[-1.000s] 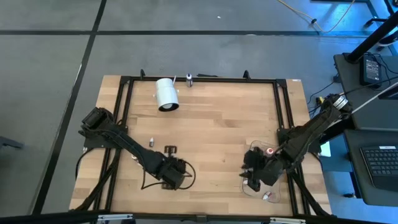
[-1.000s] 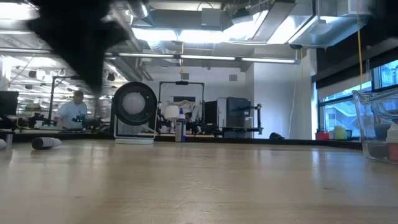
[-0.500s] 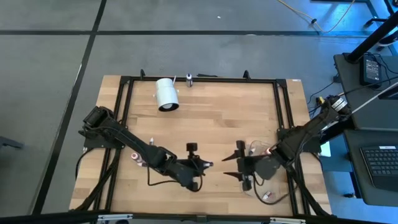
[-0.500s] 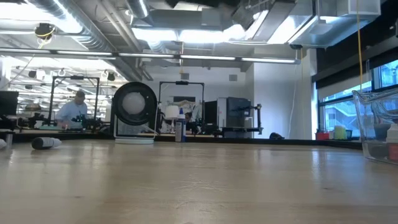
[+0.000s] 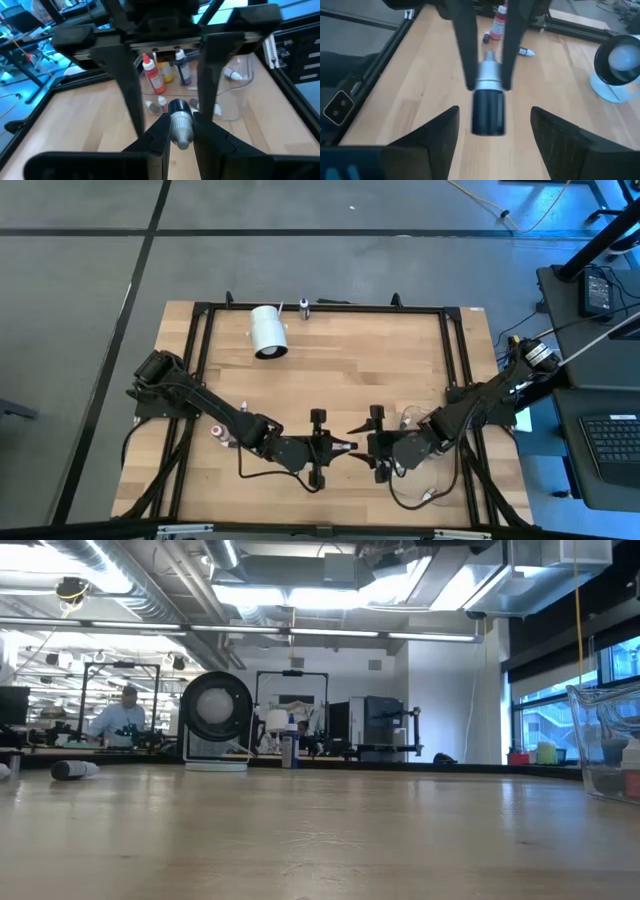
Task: Pick & Place food coloring
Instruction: Put the small purple food coloring bottle into the transparent bin
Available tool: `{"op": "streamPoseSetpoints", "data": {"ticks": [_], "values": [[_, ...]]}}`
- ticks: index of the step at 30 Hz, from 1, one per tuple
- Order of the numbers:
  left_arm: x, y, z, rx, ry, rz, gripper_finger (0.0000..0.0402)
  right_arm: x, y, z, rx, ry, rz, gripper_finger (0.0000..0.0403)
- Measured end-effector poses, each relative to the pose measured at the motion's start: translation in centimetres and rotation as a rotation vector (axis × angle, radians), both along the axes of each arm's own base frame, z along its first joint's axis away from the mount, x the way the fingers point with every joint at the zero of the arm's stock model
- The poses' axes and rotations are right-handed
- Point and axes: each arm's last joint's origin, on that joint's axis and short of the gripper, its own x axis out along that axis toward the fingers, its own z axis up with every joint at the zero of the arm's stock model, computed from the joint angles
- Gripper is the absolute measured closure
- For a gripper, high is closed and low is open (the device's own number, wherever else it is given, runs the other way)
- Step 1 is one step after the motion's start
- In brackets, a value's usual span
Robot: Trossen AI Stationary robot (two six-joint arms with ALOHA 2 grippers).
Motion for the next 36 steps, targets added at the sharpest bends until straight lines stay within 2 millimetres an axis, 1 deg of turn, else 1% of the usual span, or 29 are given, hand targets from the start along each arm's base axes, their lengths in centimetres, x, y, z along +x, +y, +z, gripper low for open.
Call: {"op": "streamPoseSetpoints", "data": {"ticks": [3,16,20,23,27,31,34,36], "values": [[0.1,0.2,0.0,-0.001,-0.002,0.005,0.0342,0.0,0.0,0.1,-0.001,-0.004,0.004,0.0178],[0.1,0.2,0.0,-0.001,0.002,0.018,0.0342,-0.1,0.0,0.2,-0.048,0.001,0.055,0.0298],[0.0,0.1,-0.1,0.002,0.004,0.019,0.0339,-0.1,-0.1,0.2,-0.055,0.001,0.057,0.0327],[0.0,0.1,-0.1,0.004,0.005,0.02,0.033,0.0,-0.1,0.2,-0.053,0.002,0.056,0.0331],[0.0,0.1,-0.1,0.006,0.006,0.024,0.0312,0.0,-0.1,0.2,-0.036,0.004,0.046,0.0322],[-0.1,0.2,-0.2,0.001,0.015,0.038,0.0285,-0.2,-0.2,-0.1,-0.026,0.035,0.032,0.0324],[-0.3,0.2,-0.5,0.015,0.043,0.042,0.0259,-0.7,-0.6,-0.4,-0.025,0.109,0.009,0.0327],[-0.5,0.3,-0.9,0.077,0.091,0.046,0.0245,-1.3,-0.9,-0.4,0.015,0.186,-0.017,0.0327]]}}
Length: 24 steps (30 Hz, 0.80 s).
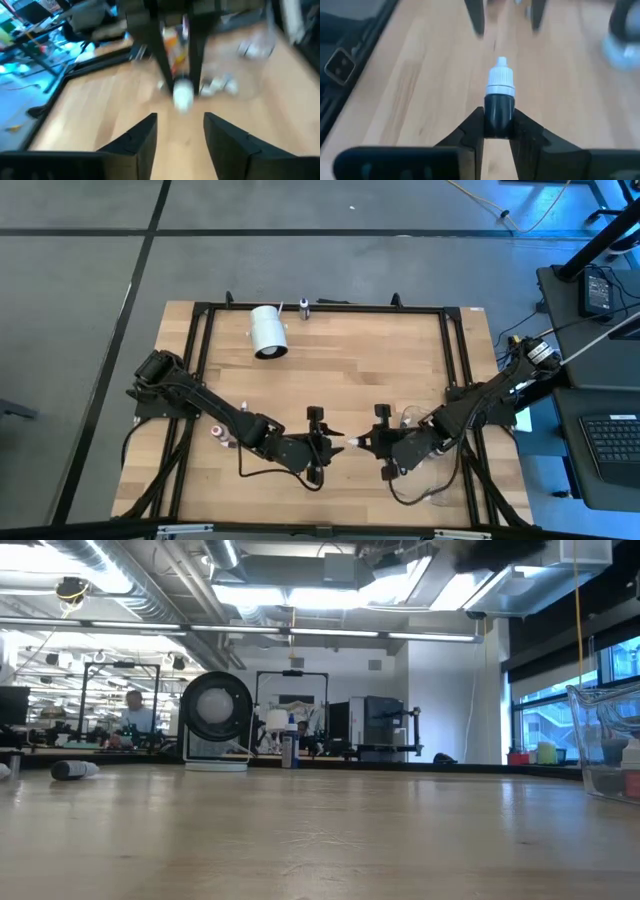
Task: Pick & Place food coloring
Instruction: Put the small purple food coloring bottle into the transparent bin
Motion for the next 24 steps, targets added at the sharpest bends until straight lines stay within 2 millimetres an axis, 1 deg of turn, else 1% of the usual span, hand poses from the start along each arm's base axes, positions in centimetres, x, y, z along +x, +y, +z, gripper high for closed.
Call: {"op": "streamPoseSetpoints", "data": {"ticks": [3,7,9,12,15,19,21,24], "values": [[-0.6,0.3,-0.8,0.064,0.087,0.049,0.0231,-1.3,-0.4,0.3,0.087,0.135,-0.065,0.0323],[-1.4,0.6,-1.7,0.076,0.165,0.123,0.0224,-3.8,-0.6,0.1,0.214,0.356,-0.169,0.0322],[-1.7,0.8,-1.9,0.077,0.193,0.139,0.0224,-5.1,-0.3,-0.1,0.291,0.448,-0.241,0.0321],[-2.0,0.9,-2.2,0.097,0.235,0.14,0.0228,-6.7,0.3,-1.1,0.355,0.563,-0.312,0.0321],[-2.3,0.9,-2.6,0.078,0.295,0.102,0.023,-7.4,0.6,-2.6,0.382,0.598,-0.354,0.0321],[-2.6,1.0,-2.9,0.072,0.35,0.073,0.023,-7.5,0.5,-4.6,0.394,0.568,-0.348,0.0321],[-2.8,1.1,-3.0,0.093,0.373,0.087,0.0231,-7.6,0.4,-5.5,0.414,0.56,-0.342,0.0321],[-3.1,1.7,-3.3,0.07,0.402,0.154,0.0231,-7.7,0.2,-6.8,0.43,0.552,-0.341,0.032]]}}
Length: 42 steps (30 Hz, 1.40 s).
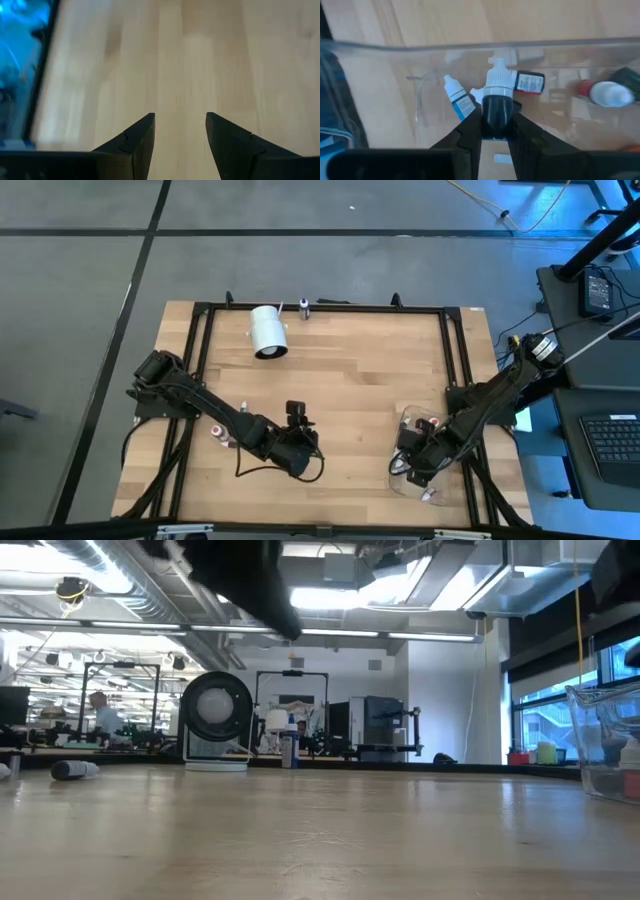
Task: Pick & Place food coloring
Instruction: Put the small purple food coloring bottle into the transparent bin, then put the small brown food coloring bottle into the transparent bin
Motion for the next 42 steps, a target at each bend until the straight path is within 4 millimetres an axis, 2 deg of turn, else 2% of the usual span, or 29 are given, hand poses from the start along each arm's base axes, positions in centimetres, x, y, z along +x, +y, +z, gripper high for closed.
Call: {"op": "streamPoseSetpoints", "data": {"ticks": [4,13,18,22,27,30,33,35,38,42], "values": [[-0.2,1.2,-1.1,-0.046,0.057,0.057,0.0231,-0.3,-0.3,-0.9,-0.006,0.007,-0.005,0.032],[-1.0,4.5,-4.8,-0.124,0.194,0.122,0.0231,-0.2,-0.2,-0.9,0.001,-0.006,0.003,0.032],[-1.1,6.2,-5.8,-0.187,0.251,0.157,0.0231,-0.2,-0.2,-0.9,0.0,-0.006,0.005,0.032],[-1.1,7.4,-6.0,-0.188,0.282,0.191,0.0231,-0.2,-0.3,-0.9,0.0,-0.006,0.006,0.0314],[-1.4,8.1,-6.1,-0.223,0.336,0.21,0.0235,-0.2,-0.3,-0.9,-0.012,-0.005,0.025,0.0289],[-1.7,8.4,-6.2,-0.254,0.363,0.268,0.0235,-0.2,-0.3,-0.9,-0.019,-0.008,0.044,0.0277],[-2.7,9.0,-6.3,-0.308,0.46,0.364,0.0236,-0.2,-0.3,-0.9,-0.031,-0.013,0.077,0.0272],[-3.1,9.3,-6.3,-0.283,0.492,0.414,0.0236,-0.2,-0.3,-0.9,-0.035,-0.014,0.084,0.0272],[-3.4,9.2,-6.1,-0.264,0.489,0.425,0.0236,-0.2,-0.3,-0.9,-0.044,-0.018,0.106,0.0271],[-4.1,8.4,-4.8,-0.288,0.437,0.395,0.0237,-0.2,-0.3,-0.9,-0.045,-0.018,0.11,0.0271]]}}
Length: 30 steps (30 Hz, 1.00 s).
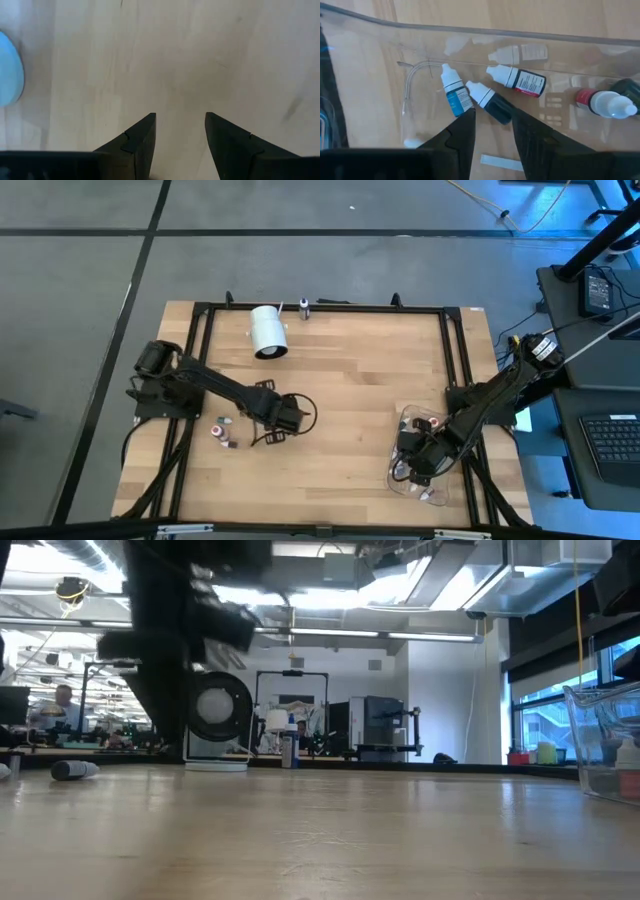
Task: Pick & Place food coloring
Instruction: Put the small brown food coloring bottle into the transparent bin
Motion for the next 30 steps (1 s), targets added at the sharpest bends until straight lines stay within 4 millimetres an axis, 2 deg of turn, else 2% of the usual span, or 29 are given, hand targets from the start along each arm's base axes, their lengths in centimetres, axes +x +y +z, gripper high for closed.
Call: {"op": "streamPoseSetpoints", "data": {"ticks": [7,11,15,21,25,30], "values": [[-4.5,-0.3,3.0,-0.1,-0.219,0.101,0.0237,0.1,-0.1,0.0,-0.044,-0.039,-0.005,0.0271],[-6.6,-0.2,3.4,-0.191,-0.317,0.164,0.0237,0.2,-0.2,0.0,-0.048,-0.043,-0.009,0.0271],[-8.4,0.9,2.6,-0.167,-0.368,0.382,0.0237,0.3,-0.4,0.0,-0.048,-0.043,-0.018,0.0271],[-9.8,2.0,-0.1,-0.162,-0.37,0.681,0.0237,0.6,-0.7,0.0,-0.048,-0.043,-0.035,0.0271],[-10.5,2.4,-1.4,-0.151,-0.334,0.747,0.0237,0.6,-0.7,0.0,-0.052,-0.048,-0.037,0.0271],[-10.7,2.5,-1.7,-0.16,-0.317,0.748,0.0237,0.6,-0.7,0.0,-0.057,-0.052,-0.039,0.0271]]}}
